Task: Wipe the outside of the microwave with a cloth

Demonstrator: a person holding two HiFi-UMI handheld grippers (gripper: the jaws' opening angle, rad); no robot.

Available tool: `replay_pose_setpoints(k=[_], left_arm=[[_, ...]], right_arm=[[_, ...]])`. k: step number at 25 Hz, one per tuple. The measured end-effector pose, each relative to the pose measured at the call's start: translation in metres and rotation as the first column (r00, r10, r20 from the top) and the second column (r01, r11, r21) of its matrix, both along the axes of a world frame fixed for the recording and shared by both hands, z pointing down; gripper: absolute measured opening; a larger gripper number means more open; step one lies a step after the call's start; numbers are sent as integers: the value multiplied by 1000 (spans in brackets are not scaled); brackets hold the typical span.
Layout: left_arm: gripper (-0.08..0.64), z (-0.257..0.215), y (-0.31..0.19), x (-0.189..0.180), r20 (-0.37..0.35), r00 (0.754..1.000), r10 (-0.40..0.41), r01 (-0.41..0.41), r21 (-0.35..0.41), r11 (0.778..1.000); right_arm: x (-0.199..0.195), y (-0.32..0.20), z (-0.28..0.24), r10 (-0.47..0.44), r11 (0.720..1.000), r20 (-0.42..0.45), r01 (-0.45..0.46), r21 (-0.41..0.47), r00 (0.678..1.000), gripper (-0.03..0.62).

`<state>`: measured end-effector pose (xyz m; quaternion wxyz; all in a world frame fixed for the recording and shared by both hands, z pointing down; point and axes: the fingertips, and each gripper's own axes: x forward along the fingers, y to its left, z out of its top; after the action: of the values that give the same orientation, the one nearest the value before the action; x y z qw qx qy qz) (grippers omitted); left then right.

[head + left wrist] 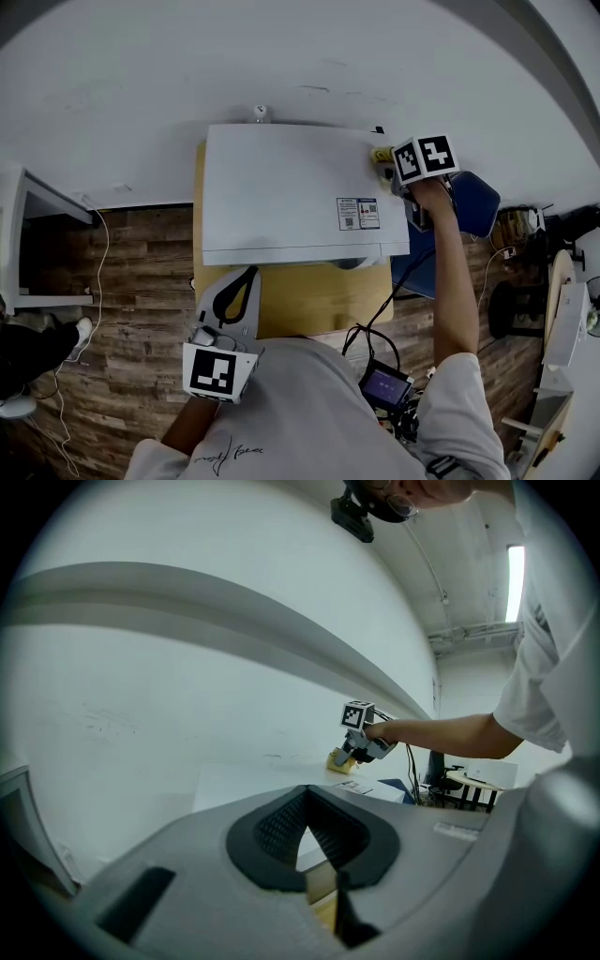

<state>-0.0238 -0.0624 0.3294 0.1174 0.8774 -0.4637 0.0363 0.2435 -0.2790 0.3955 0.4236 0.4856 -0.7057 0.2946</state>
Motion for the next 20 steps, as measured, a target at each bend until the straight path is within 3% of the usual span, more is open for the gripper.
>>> replay_pose_setpoints(k=[20], left_arm=[[-9,0,-2,0,5,1000,1,-1,0,1000]], right_arm=[[-68,6,-1,-110,994,91,110,1,990,115]])
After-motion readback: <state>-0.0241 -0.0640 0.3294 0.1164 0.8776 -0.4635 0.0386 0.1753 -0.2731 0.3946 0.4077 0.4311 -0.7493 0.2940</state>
